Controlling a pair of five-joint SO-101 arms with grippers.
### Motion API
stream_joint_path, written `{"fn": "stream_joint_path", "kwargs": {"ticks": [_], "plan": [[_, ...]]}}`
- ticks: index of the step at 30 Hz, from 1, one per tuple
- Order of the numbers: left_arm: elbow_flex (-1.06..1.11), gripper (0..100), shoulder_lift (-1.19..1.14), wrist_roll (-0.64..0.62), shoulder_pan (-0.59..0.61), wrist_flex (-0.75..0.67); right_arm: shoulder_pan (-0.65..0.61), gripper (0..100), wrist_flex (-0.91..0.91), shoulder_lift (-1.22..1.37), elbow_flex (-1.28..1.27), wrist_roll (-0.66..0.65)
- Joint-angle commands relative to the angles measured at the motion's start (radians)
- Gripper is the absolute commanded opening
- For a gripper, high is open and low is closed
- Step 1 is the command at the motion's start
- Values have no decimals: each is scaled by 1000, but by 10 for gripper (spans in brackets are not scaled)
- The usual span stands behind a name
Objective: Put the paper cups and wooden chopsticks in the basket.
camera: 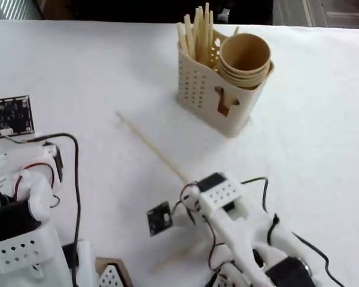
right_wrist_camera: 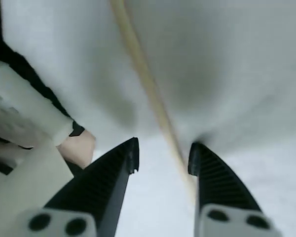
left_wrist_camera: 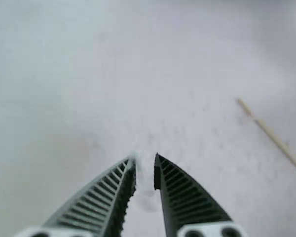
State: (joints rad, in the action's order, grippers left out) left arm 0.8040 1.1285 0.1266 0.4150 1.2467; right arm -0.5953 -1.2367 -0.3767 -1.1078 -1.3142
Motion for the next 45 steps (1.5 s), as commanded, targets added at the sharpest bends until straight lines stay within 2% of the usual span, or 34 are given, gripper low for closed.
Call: {"fn": "stream_joint_path", "kwargs": {"ticks": [1,4,6,8,13,21,23,29,35,41,45], "plan": [[-8,80,15,-5,10,-23,-38,175,133,-5,-61,-6],[-8,80,15,-5,10,-23,-38,76,191,-5,-92,2],[-8,80,15,-5,10,-23,-38,9,216,-5,-100,77],[-8,80,15,-3,10,-23,-38,26,229,-7,-103,146],[-8,80,15,-3,10,-23,-31,16,222,-81,-97,157],[-11,82,13,-3,10,-78,91,16,13,-539,-46,158],[-20,80,8,5,7,-101,140,17,-16,-641,-43,201],[-81,80,-15,180,-54,-124,286,17,-47,-806,-43,419],[-232,82,-297,377,-113,-91,357,17,-79,-808,-44,614],[-377,87,-588,776,-265,-5,455,17,-73,-814,-87,658],[-397,190,-733,910,-364,-8,545,17,-28,-816,-155,658]]}}
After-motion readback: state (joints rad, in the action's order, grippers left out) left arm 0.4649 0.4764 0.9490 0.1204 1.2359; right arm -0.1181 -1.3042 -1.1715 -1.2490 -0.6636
